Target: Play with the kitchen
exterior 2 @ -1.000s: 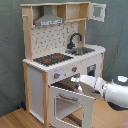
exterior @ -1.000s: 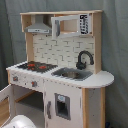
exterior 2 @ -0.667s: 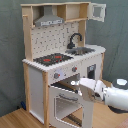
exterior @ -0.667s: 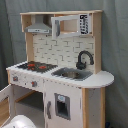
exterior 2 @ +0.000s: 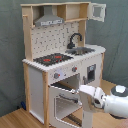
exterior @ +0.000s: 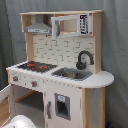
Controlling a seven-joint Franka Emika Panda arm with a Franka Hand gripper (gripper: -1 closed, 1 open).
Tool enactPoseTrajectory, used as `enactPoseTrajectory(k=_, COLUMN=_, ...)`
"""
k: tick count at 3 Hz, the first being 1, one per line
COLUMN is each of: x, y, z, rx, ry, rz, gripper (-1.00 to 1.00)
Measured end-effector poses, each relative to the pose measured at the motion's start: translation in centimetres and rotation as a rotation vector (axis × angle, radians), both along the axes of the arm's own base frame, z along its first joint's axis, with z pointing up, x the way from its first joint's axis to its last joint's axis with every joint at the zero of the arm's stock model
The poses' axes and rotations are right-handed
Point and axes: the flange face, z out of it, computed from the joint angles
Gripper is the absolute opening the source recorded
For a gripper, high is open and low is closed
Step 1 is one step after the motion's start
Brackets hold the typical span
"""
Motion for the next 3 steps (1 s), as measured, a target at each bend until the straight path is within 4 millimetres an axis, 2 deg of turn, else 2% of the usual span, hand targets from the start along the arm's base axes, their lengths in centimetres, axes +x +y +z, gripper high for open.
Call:
enactPoseTrajectory(k=2, x=0.2, y=-0.7, z=-5.3, rx=0.1, ry=0.124, rz=-0.03, gripper=1.0)
enactPoseTrajectory(k=3, x=2.4, y=-3.4, z=-6.5, rx=0.16, ry=0.162, rz=-0.103, gripper=1.0)
